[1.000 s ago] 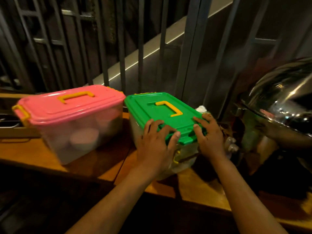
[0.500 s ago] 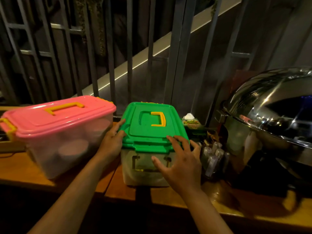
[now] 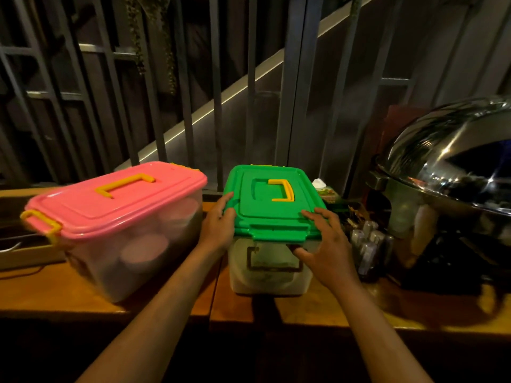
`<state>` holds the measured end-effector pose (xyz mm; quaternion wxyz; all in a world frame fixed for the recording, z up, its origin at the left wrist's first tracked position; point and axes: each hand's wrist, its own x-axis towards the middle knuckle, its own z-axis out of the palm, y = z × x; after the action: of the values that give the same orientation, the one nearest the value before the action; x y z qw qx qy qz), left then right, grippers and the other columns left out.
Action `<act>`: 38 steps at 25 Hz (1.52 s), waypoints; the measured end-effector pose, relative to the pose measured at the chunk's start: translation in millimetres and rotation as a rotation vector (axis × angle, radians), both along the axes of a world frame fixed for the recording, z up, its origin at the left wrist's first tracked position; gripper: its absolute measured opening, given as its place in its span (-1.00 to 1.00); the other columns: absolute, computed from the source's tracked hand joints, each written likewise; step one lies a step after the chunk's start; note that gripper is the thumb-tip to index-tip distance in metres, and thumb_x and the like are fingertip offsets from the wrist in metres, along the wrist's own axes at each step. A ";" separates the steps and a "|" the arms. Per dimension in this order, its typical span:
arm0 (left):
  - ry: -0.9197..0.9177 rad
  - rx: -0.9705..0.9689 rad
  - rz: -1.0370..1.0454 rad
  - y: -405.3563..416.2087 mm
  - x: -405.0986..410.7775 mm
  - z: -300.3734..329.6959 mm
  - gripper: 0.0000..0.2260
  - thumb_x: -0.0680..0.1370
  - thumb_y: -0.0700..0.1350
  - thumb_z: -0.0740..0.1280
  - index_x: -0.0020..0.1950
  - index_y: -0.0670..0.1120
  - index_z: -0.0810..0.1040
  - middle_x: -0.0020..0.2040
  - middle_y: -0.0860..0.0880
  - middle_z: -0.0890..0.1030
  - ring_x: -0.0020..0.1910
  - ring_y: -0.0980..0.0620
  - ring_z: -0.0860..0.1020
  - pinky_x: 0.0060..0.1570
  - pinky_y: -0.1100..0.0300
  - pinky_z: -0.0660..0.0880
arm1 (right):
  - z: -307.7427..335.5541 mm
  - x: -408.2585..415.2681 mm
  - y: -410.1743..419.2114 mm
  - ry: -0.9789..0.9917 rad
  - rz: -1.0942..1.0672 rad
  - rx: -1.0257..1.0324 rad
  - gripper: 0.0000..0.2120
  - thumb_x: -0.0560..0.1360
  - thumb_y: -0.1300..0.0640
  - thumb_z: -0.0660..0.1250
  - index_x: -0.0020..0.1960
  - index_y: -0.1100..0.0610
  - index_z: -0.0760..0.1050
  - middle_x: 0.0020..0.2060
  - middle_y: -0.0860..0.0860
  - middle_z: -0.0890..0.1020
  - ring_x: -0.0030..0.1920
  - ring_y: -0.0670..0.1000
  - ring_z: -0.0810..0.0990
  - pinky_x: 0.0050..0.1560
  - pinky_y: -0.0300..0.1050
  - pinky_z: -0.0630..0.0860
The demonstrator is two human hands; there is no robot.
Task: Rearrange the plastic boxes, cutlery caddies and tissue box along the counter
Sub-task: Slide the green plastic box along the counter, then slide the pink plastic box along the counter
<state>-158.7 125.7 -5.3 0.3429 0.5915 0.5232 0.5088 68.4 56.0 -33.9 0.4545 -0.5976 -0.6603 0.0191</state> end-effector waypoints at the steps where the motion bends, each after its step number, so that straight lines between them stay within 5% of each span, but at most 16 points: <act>1: 0.018 0.007 0.003 0.7 2.1 0.1 -0.58 0.57 -0.16 0.15 0.43 0.02 0.39 0.31 -0.10 0.47 0.09 0.04 0.50 0.06 0.27 0.43 | 0.0 1.2 1.0 0.002 -0.002 -0.003 -0.29 0.26 0.08 0.58 0.35 -0.10 0.39 0.37 -0.07 0.31 0.31 0.01 0.37 0.28 0.04 0.44; 4: 0.098 0.040 0.011 -0.3 1.7 -1.5 -0.59 0.60 -0.19 0.13 0.45 -0.02 0.36 0.30 -0.16 0.47 0.04 0.06 0.45 -0.10 0.46 0.31 | 0.1 -1.0 0.0 0.012 -0.001 -0.014 -0.29 0.27 0.10 0.58 0.35 -0.09 0.39 0.38 -0.06 0.30 0.35 0.01 0.35 0.31 0.06 0.43; 10: 0.300 0.082 0.007 -24.4 -8.3 -0.6 -0.60 0.64 0.01 0.06 0.49 0.04 0.28 0.39 -0.17 0.46 0.27 -0.15 0.49 0.24 0.04 0.38 | 13.4 -9.4 -15.8 -0.133 -0.125 -0.173 -0.24 0.34 -0.06 0.49 0.44 -0.14 0.20 0.51 -0.05 0.12 0.43 0.14 0.27 0.27 0.22 0.45; 13: 0.482 0.237 -0.106 -63.4 -37.8 -4.7 -0.57 0.61 0.06 0.16 0.49 0.07 0.28 0.28 -0.11 0.56 0.21 -0.13 0.54 0.19 0.01 0.45 | 20.5 -26.1 -33.1 -0.238 -0.197 -0.255 -0.15 0.32 -0.29 0.31 0.51 -0.16 0.04 0.56 0.00 0.03 0.52 0.22 0.03 0.41 0.33 0.21; 17: 0.695 0.447 -0.029 -88.8 -103.1 -1.1 -0.74 0.54 0.00 0.29 0.21 0.07 0.58 0.12 0.04 0.64 0.07 0.03 0.58 0.04 0.11 0.51 | 29.6 -99.1 -52.9 -0.223 -0.205 0.007 -0.29 0.26 -0.25 0.23 0.40 -0.11 0.35 0.45 0.03 0.35 0.48 0.19 0.21 0.42 0.31 0.18; 22: 0.732 0.478 0.266 -103.1 -192.3 6.6 -0.82 0.51 -0.02 0.32 0.08 0.07 0.61 0.07 0.06 0.65 0.08 0.02 0.56 0.09 0.06 0.49 | 35.3 -193.8 -30.8 -0.147 0.075 0.170 -0.55 0.33 -0.10 0.31 0.20 -0.06 0.55 0.23 0.01 0.57 0.27 0.12 0.48 0.30 0.17 0.38; 29: 0.869 0.316 0.501 -97.8 -293.5 16.9 -0.76 0.52 -0.02 0.29 0.17 0.08 0.58 0.18 0.02 0.59 0.19 -0.04 0.52 0.06 0.03 0.51 | 39.3 -302.6 7.8 -0.235 0.404 0.053 -0.49 0.34 -0.15 0.31 0.27 -0.06 0.50 0.29 0.03 0.53 0.29 0.10 0.45 0.32 0.09 0.39; 34: 0.918 0.255 0.515 -72.9 -345.8 24.3 -0.73 0.56 -0.03 0.27 0.25 0.07 0.54 0.27 0.01 0.55 0.25 -0.03 0.47 0.05 -0.02 0.53 | 37.2 -381.5 26.1 -0.386 0.300 -0.021 -0.46 0.46 -0.33 0.16 0.38 -0.15 0.36 0.41 -0.03 0.41 0.40 0.09 0.32 0.33 0.20 0.26; 38: 0.762 0.259 0.420 -34.5 -377.7 26.3 -0.71 0.57 0.06 0.25 0.27 0.07 0.52 0.22 0.00 0.59 0.17 -0.02 0.53 0.00 0.04 0.50 | 30.7 -388.1 29.3 -0.395 0.185 0.005 -0.52 0.47 -0.30 0.24 0.32 -0.15 0.44 0.37 -0.09 0.47 0.38 0.04 0.36 0.31 0.16 0.20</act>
<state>-536.3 91.1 21.0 -0.0618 0.6557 0.6526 0.3745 -319.7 85.3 -3.2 0.3140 -0.5256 -0.7885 -0.0583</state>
